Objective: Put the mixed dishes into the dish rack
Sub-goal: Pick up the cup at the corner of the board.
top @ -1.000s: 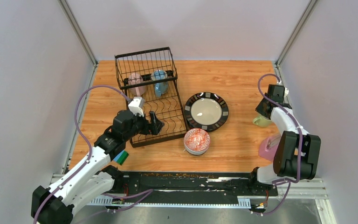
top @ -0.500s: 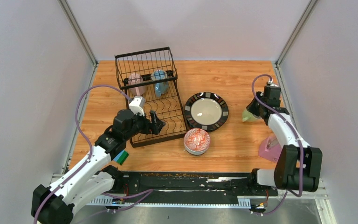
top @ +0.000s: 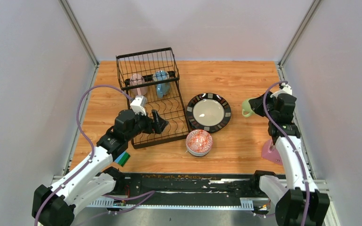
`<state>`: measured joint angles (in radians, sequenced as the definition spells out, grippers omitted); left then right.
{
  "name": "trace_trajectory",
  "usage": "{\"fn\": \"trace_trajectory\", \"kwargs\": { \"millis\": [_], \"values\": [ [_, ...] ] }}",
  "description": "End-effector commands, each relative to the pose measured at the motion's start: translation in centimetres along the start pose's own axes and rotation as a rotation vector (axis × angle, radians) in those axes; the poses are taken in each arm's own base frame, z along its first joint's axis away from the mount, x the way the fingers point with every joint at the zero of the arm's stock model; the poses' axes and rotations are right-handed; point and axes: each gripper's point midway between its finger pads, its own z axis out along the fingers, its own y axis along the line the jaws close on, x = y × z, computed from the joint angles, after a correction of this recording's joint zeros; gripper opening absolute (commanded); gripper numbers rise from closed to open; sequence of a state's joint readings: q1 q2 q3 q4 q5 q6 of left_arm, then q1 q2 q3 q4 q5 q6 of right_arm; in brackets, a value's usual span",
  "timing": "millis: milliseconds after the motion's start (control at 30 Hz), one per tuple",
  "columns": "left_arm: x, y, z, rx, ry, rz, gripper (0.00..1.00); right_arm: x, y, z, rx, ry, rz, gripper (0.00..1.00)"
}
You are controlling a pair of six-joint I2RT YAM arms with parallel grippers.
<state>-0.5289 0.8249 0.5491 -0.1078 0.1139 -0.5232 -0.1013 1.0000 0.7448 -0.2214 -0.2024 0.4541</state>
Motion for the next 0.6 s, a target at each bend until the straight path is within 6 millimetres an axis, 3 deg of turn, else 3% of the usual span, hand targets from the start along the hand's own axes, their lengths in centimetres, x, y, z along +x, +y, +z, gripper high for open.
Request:
{"fn": "trace_trajectory", "kwargs": {
  "millis": [0,233,500,533,567],
  "values": [
    [-3.1,-1.9,0.1,0.065,-0.112,-0.053,1.00,-6.0,8.8,-5.4,-0.392,-0.239,0.001,0.00],
    [-4.0,-5.9,0.3,0.285,-0.145,-0.107,1.00,-5.2,15.4,-12.7,-0.849,-0.321,-0.091,0.00],
    [-7.0,-10.9,-0.7,0.579,-0.234,-0.227,1.00,-3.2,17.8,-16.1,-1.122,-0.298,-0.066,0.00],
    [-6.4,-10.8,-0.2,0.590,-0.215,-0.255,0.99,-3.2,18.0,-16.3,-1.142,-0.301,-0.053,0.00],
    [-7.6,-11.8,-0.9,0.653,-0.262,-0.286,0.98,-3.1,18.3,-16.4,-1.159,-0.301,-0.040,0.00]
  ]
}}
